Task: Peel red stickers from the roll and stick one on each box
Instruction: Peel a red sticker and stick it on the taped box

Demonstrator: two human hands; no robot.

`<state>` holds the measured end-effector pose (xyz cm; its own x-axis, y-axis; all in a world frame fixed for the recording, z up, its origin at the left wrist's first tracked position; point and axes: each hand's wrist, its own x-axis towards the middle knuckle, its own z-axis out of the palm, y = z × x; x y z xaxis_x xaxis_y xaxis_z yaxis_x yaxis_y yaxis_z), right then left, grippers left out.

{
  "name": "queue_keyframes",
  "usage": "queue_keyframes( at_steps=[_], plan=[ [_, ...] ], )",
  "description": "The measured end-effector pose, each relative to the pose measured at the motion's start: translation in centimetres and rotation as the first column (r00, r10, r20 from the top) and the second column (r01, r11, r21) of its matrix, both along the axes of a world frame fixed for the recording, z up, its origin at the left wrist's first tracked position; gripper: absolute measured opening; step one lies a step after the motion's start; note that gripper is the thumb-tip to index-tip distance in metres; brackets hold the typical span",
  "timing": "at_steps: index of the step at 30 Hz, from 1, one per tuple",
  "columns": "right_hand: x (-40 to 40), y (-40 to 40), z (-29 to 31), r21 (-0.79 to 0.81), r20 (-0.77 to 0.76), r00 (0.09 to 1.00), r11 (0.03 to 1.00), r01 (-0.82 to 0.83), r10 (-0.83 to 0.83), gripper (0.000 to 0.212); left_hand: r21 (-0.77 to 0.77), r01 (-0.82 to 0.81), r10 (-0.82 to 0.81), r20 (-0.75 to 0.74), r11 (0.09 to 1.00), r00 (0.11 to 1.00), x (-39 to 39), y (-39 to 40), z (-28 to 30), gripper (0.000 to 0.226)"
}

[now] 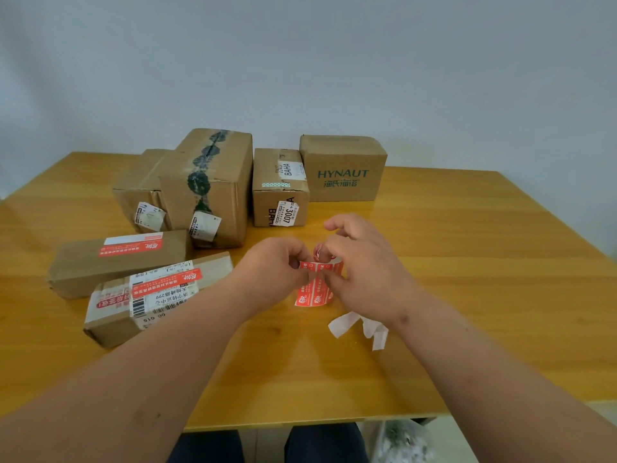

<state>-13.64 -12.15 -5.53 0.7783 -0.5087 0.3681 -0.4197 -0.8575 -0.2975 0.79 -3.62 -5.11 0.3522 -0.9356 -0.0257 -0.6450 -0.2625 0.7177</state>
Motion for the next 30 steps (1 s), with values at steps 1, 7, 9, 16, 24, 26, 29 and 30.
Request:
queue_keyframes(
  at_steps=[1, 7, 9, 16, 24, 26, 29, 30],
  plan=[
    [0.1, 0.0, 0.2, -0.007, -0.005, 1.0, 1.0, -0.001, 0.001, 0.012, 0.005, 0.011, -0.011, 0.002, 1.0, 1.0, 0.0, 0.1, 0.1, 0.006],
    [0.7, -0.1, 1.3, 0.009, -0.086, 0.996, 1.0, -0.028, 0.029, 0.008, -0.001, 0.054, -0.054, -0.001, 0.999, 0.999, 0.3, 0.6, 0.9, 0.013],
    [0.8, 0.0, 1.4, 0.021, -0.123, 0.992, 0.999, -0.03, 0.032, 0.008, 0.009, 0.072, -0.073, 0.049, 0.997, 0.996, 0.3, 0.6, 1.0, 0.014],
    [1.0, -0.1, 1.8, 0.037, -0.155, 0.988, 0.999, -0.022, 0.028, 0.009, 0.015, 0.107, -0.108, 0.167, 0.994, 0.98, 0.3, 0.5, 1.4, 0.018],
    [0.9, -0.2, 2.0, 0.039, -0.134, 0.99, 0.999, -0.033, 0.038, 0.002, -0.02, 0.116, -0.109, 0.209, 0.993, 0.972, 0.1, 0.4, 1.2, 0.018],
    [0.9, -0.2, 2.0, 0.037, -0.128, 0.991, 0.998, -0.042, 0.046, 0.003, -0.027, 0.119, -0.112, 0.199, 0.992, 0.974, 0.1, 0.4, 1.1, 0.018],
    [0.9, -0.3, 1.8, 0.048, -0.114, 0.992, 0.998, -0.051, 0.056, 0.006, -0.031, 0.112, -0.105, 0.167, 0.993, 0.98, 0.2, 0.3, 0.9, 0.017],
    [0.9, -0.3, 1.7, 0.05, -0.11, 0.992, 0.997, -0.055, 0.06, 0.007, -0.029, 0.11, -0.104, 0.158, 0.993, 0.982, 0.2, 0.3, 0.8, 0.017]
  ],
)
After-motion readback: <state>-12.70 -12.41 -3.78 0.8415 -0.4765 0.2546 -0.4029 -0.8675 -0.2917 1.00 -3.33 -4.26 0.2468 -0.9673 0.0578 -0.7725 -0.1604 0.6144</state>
